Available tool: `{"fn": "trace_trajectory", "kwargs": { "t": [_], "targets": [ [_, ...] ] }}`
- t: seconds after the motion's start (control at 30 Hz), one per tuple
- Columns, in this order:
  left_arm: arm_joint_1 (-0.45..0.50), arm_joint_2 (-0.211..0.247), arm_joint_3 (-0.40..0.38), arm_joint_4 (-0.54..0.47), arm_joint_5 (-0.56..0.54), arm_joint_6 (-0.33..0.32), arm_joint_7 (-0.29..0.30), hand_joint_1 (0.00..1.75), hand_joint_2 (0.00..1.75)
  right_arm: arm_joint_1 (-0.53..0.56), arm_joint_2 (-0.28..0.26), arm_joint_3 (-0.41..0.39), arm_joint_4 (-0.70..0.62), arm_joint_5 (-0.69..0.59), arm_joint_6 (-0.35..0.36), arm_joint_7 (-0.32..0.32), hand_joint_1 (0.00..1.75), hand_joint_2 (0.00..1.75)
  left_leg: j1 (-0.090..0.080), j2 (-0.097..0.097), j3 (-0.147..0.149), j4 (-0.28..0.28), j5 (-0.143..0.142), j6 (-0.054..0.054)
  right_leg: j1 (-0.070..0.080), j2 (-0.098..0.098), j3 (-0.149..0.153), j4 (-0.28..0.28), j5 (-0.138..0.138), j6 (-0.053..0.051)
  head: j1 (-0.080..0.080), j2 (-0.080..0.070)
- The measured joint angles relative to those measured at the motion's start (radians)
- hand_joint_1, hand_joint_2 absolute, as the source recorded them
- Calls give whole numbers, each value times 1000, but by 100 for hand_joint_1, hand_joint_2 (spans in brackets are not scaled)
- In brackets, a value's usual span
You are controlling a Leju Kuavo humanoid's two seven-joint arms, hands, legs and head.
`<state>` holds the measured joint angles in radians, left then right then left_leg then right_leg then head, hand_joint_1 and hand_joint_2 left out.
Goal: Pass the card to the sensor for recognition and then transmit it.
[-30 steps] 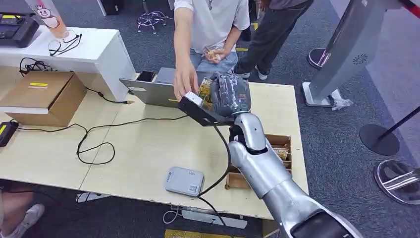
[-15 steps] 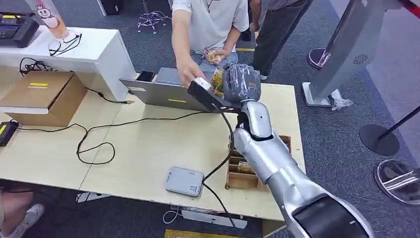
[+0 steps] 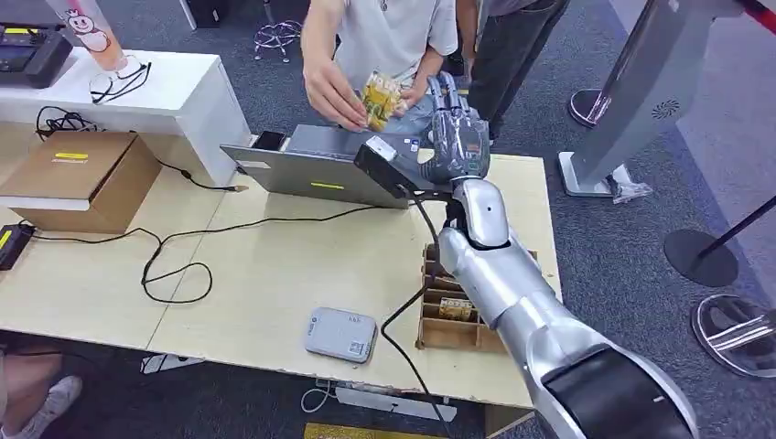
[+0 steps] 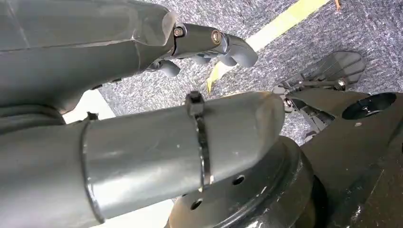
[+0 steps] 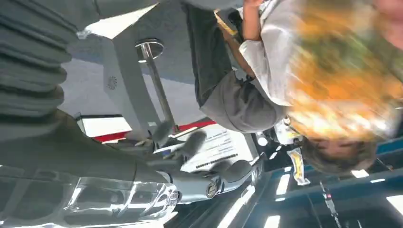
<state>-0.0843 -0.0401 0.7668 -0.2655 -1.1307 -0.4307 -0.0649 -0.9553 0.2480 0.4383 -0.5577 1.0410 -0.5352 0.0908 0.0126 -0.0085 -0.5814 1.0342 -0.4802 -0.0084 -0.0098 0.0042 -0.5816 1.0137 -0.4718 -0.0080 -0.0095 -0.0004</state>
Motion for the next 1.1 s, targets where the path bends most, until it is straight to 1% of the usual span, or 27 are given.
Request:
{"fn": "trace_trajectory", "kwargs": {
  "t": [0.4, 0.53, 0.7, 0.8, 0.97, 1.1],
  "targets": [
    [0, 4, -18, 1, 15, 0, -6, 0, 0, 0, 0, 0, -2, 1, -22, -36, 0, 0, 0, 0, 0, 0, 0, 0, 0, 0, 0, 0, 0, 0, 0, 0],
    [1, 4, -19, 1, 23, 1, -9, 0, 0, 4, 0, 0, -20, 0, -26, -61, 0, 0, 0, 0, 0, 0, 0, 0, 0, 0, 0, 0, 0, 0, 0, 0],
    [4, 9, -19, 1, 38, 3, -15, 0, 0, 31, -3, 1, -77, -22, -18, -124, 0, 0, 0, 0, 0, 0, 0, 0, 0, 0, 0, 0, 0, 0, 0, 0],
    [8, 13, -19, 2, 43, 6, -22, 0, 0, 62, -14, 6, -129, -43, -9, -149, 0, 0, 0, 0, 0, 0, 0, 0, 0, 0, 0, 0, 0, 0, 0, 0],
    [13, 16, -19, 2, 49, 6, -26, 0, 0, 103, -31, 12, -192, -57, -5, -159, 0, 0, 0, 0, 0, 0, 0, 0, 0, 0, 0, 0, 0, 0, 0, 0],
    [16, 19, -19, 2, 56, 8, -32, 0, 0, 136, -47, 15, -239, -76, -3, -180, 0, 0, 0, 0, 0, 0, 0, 0, 0, 0, 0, 0, 0, 0, 0, 0]
  ]
}}
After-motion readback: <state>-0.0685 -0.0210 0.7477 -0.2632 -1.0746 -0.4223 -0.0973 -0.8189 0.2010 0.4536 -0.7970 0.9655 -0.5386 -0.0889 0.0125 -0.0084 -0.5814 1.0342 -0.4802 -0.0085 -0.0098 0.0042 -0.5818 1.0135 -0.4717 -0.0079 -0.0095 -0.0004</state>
